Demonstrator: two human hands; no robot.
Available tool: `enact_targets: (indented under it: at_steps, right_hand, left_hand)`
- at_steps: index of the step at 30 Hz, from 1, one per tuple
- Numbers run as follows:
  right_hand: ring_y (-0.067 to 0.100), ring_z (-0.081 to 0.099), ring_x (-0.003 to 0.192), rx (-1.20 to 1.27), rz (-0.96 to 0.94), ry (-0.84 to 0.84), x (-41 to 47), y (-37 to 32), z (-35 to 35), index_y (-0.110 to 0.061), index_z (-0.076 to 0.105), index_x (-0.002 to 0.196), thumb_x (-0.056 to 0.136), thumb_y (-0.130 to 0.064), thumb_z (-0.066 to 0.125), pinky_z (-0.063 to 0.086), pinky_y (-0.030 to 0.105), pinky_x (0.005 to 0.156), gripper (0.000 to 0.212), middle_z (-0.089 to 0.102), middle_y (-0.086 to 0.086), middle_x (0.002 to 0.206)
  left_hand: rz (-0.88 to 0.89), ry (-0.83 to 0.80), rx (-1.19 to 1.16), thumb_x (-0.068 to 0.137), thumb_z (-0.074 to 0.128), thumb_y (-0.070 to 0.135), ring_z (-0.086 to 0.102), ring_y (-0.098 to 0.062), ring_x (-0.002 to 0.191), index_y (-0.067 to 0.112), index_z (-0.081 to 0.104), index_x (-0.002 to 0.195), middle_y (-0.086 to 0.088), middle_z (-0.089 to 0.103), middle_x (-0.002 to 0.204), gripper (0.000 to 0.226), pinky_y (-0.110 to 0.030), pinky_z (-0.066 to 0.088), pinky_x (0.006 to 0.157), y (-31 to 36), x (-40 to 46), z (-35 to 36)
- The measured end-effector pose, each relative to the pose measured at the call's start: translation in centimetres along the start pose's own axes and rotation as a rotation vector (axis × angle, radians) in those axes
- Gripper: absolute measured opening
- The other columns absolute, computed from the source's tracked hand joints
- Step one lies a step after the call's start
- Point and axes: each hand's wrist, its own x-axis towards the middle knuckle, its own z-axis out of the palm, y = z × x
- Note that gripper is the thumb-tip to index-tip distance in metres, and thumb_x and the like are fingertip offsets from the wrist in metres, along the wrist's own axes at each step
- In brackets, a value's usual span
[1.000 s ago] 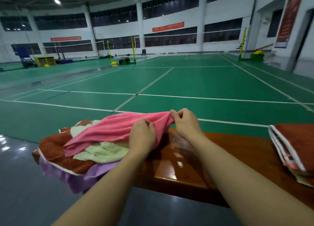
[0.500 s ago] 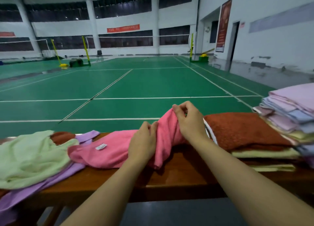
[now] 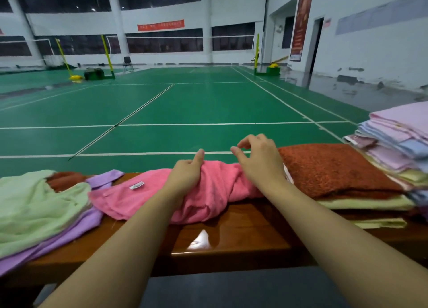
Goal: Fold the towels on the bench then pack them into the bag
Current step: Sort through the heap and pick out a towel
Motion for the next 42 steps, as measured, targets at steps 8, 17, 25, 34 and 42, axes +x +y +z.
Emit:
enact_targets:
  at_steps: [8,17,25,34,42]
  right_hand:
    - [0.020,0.073,0.070,0.363,0.137,-0.817,2.2,-5.2,-2.5,-0.013,0.076,0.092,0.085,-0.069,0.063,0.060,0.038,0.073,0.059,0.077,0.000,0.082]
    - [0.011,0.055,0.065,0.229,-0.016,-0.988,2.1,-3.7,0.4,-0.026,0.080,0.080,0.071,-0.056,0.086,0.045,0.028,0.058,0.032,0.065,-0.004,0.070]
    - [0.013,0.071,0.072,0.615,0.267,-0.968,2.7,-2.5,-0.1,-0.010,0.068,0.086,0.094,-0.027,0.070,0.057,0.025,0.067,0.019,0.075,0.009,0.078]
    - [0.010,0.062,0.056,1.132,0.685,-0.739,3.0,-1.9,0.5,-0.010,0.068,0.100,0.099,-0.010,0.061,0.045,0.015,0.038,0.007,0.067,0.004,0.078]
    - [0.014,0.065,0.044,1.553,1.013,-0.809,3.3,-1.7,0.1,0.004,0.066,0.097,0.104,-0.017,0.049,0.050,0.015,0.039,0.028,0.067,0.014,0.070]
  left_hand:
    - [-0.280,-0.280,-0.592,0.102,0.041,0.060,0.069,-0.037,0.108,0.006,0.057,0.131,-0.024,0.067,0.122,0.064,-0.046,0.056,0.094,1.2,2.8,-0.9]
    - [0.032,-0.285,0.055,0.085,0.076,0.049,0.061,-0.013,0.094,0.020,0.068,0.111,0.001,0.068,0.111,0.041,-0.031,0.048,0.076,2.4,3.4,-4.2]
    - [-0.030,-0.546,0.476,0.070,0.092,0.033,0.063,-0.014,0.072,0.013,0.076,0.098,-0.007,0.074,0.090,0.038,-0.023,0.053,0.062,1.5,2.7,-7.1]
    - [-0.062,-0.333,0.300,0.086,0.080,0.033,0.046,-0.021,0.063,0.014,0.076,0.076,-0.005,0.061,0.067,0.022,-0.019,0.028,0.041,0.8,2.9,-8.7]
    - [-0.170,-0.331,-0.552,0.097,0.064,0.017,0.069,-0.012,0.071,0.004,0.070,0.103,-0.007,0.069,0.089,0.015,-0.023,0.060,0.059,2.0,2.2,-9.2]
